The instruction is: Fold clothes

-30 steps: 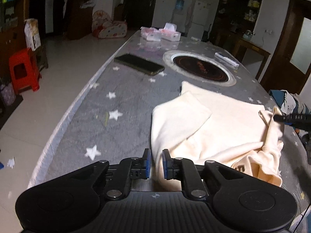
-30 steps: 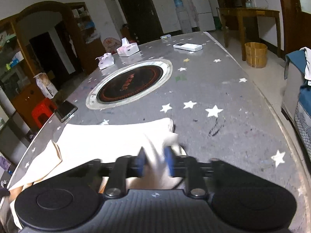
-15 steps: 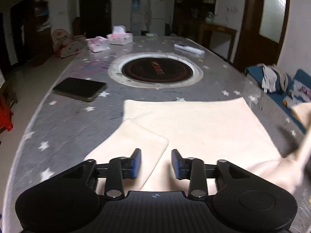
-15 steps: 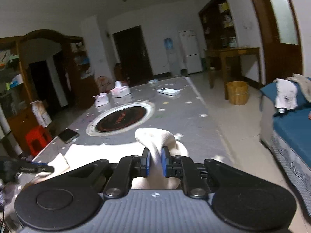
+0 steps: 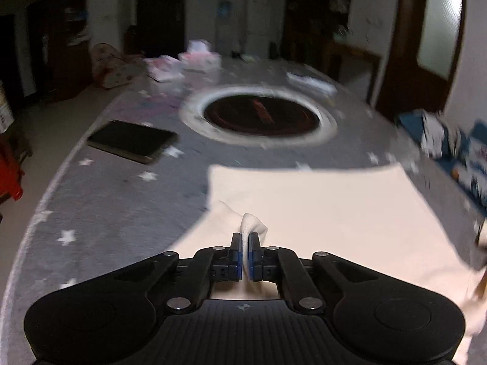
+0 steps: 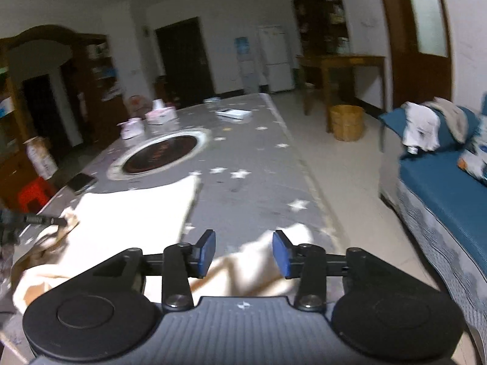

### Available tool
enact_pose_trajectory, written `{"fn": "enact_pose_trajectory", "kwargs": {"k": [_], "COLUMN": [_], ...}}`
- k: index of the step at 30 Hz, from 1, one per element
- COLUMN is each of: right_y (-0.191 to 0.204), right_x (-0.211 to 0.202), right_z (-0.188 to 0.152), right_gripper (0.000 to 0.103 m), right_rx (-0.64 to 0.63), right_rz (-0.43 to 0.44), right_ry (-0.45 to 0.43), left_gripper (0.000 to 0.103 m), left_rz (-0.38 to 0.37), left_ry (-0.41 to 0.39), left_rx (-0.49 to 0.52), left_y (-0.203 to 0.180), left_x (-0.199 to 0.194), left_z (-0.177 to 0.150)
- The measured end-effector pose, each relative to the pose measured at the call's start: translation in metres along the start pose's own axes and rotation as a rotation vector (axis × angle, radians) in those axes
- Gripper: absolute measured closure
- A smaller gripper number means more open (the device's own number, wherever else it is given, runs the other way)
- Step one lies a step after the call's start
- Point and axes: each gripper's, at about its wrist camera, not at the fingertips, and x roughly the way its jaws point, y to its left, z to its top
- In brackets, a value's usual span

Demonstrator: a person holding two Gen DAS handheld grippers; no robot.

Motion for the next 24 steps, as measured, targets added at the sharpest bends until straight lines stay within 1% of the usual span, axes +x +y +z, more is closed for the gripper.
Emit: {"fn": "enact_pose_trajectory", "kwargs": {"k": [2,7,9,12,14,15,18,19,21,22,24], "right_y": [0.011,0.043,0.056,0.074,0.085,0.092,0.11,0.115,0.123,0.128,0.136], "right_x": [0.004,0.013,0.016,0.014,0.012,0.01,0.005,0.002,0.0,-0.001,-0.002], "right_z": [0.002,0.001,0.0,-0.003,-0.005,-0.007,-0.015,-0.018,-0.025,-0.029,-0.037], "right_gripper": [0.055,0.054,0.054,0.054,0.054,0.054,0.055,0.055,0.056,0.056,0.057], "right_rx": [-0.033,-0.115,-0.152,-0.218,-0.256,-0.283,-0.35,-0.37,-0.406,-0.427,-0.459], "right_rz": [0.044,0.151,0.196,0.273,0.318,0.346,0.408,0.422,0.442,0.453,0.463], "right_ry": [0.01,0.05,0.067,0.094,0.116,0.129,0.163,0.175,0.199,0.213,0.235], "left_gripper": [0.099,0.099,0.099,0.099,0.099,0.099,0.098,0.096,0.094,0.094,0.093], "left_rz": [0.011,0.081,0.128,0.211,0.271,0.298,0.381,0.396,0.4,0.393,0.354], "left_ry": [-0.052,-0.155,-0.188,-0.206,-0.195,-0.178,-0.086,-0.063,-0.031,-0.03,-0.043], "left_rx": [-0.046,-0.174,-0.215,-0.266,-0.296,-0.313,-0.318,-0.313,-0.308,-0.299,-0.258], "left_y": [0.014,0.058,0.076,0.101,0.118,0.126,0.14,0.142,0.138,0.134,0.12], "left_x": [-0.02,-0.073,-0.095,-0.118,-0.126,-0.126,-0.12,-0.117,-0.116,-0.117,-0.123], "left_z": [0.003,0.003,-0.004,-0.017,-0.027,-0.032,-0.05,-0.055,-0.062,-0.064,-0.064]}}
